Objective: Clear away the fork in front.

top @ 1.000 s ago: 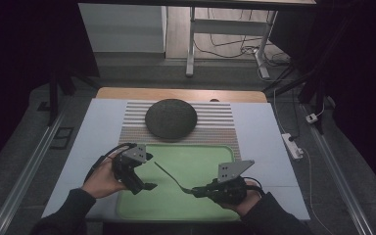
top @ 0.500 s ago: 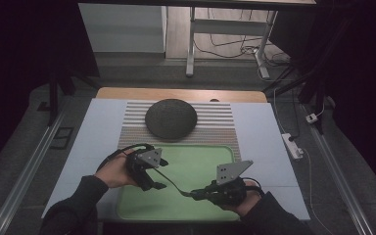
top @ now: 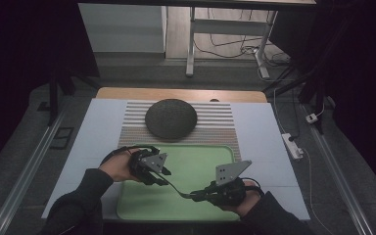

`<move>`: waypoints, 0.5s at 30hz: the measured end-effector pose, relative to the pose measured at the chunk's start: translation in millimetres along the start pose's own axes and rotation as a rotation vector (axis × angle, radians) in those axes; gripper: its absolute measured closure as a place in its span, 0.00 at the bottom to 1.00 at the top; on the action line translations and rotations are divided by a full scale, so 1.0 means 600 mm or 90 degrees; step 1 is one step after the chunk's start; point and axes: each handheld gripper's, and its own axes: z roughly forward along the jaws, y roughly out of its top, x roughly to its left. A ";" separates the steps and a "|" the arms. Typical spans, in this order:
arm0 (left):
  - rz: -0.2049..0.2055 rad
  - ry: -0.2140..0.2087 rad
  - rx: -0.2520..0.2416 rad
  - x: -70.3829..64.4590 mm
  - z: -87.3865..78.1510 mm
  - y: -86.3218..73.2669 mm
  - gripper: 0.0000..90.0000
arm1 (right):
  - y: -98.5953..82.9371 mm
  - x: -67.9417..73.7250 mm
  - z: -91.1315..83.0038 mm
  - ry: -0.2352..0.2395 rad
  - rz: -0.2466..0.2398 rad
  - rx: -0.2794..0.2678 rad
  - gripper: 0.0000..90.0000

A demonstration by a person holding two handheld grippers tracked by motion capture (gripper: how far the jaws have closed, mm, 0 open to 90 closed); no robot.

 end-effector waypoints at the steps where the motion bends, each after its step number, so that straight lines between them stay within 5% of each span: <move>1: 0.005 -0.001 0.005 0.000 -0.001 0.000 0.73 | 0.000 0.000 0.000 0.001 0.000 0.000 1.00; 15: 0.078 -0.028 0.016 -0.002 0.008 0.001 0.87 | -0.003 -0.003 0.005 0.014 0.005 0.011 0.99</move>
